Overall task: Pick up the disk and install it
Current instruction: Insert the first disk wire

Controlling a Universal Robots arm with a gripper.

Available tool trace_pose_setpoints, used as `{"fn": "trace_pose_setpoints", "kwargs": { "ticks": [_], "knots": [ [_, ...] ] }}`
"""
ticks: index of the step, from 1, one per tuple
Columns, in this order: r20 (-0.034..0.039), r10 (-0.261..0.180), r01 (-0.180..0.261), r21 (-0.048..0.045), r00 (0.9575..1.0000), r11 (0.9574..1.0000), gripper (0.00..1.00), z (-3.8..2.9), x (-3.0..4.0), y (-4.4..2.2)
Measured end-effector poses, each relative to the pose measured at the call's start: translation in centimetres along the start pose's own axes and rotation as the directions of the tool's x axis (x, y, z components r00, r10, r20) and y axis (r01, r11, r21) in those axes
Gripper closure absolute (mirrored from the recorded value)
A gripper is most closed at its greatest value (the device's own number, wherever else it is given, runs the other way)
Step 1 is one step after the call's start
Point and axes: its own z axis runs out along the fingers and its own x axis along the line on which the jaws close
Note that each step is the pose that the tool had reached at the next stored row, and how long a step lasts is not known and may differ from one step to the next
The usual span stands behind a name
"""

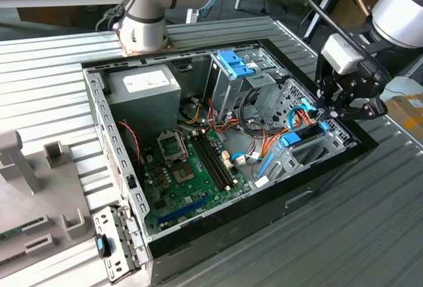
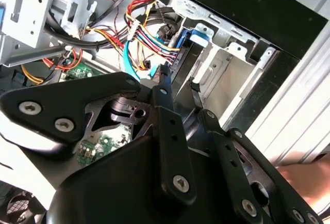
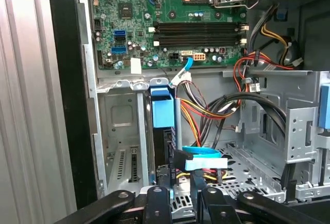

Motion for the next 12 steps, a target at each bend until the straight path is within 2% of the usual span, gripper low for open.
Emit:
{"fn": "trace_pose_setpoints", "kwargs": {
  "ticks": [4, 7, 8, 9, 10, 12],
  "knots": [
    [-0.0005, 0.001, -0.001, -0.004, 1.0, 1.0, 0.7, 0.09, -0.05, -0.78],
    [-0.0006, 0.001, -0.001, -0.0039, 1.0, 1.0, 0.7, -0.55, -0.13, -0.86],
    [-0.0004, 0.001, -0.001, -0.0038, 1.0, 1.0, 0.7, -0.67, -0.15, -0.8],
    [0.0046, 0.002, -0.002, -0.0042, 1.0, 1.0, 0.7, -0.7, -0.14, -0.61],
    [0.0096, 0.002, -0.002, -0.0045, 1.0, 1.0, 0.7, -0.74, -0.12, -0.12],
    [0.0095, 0.002, -0.002, -0.004, 1.0, 1.0, 0.7, -0.82, -0.09, 0.38]
  ]
}}
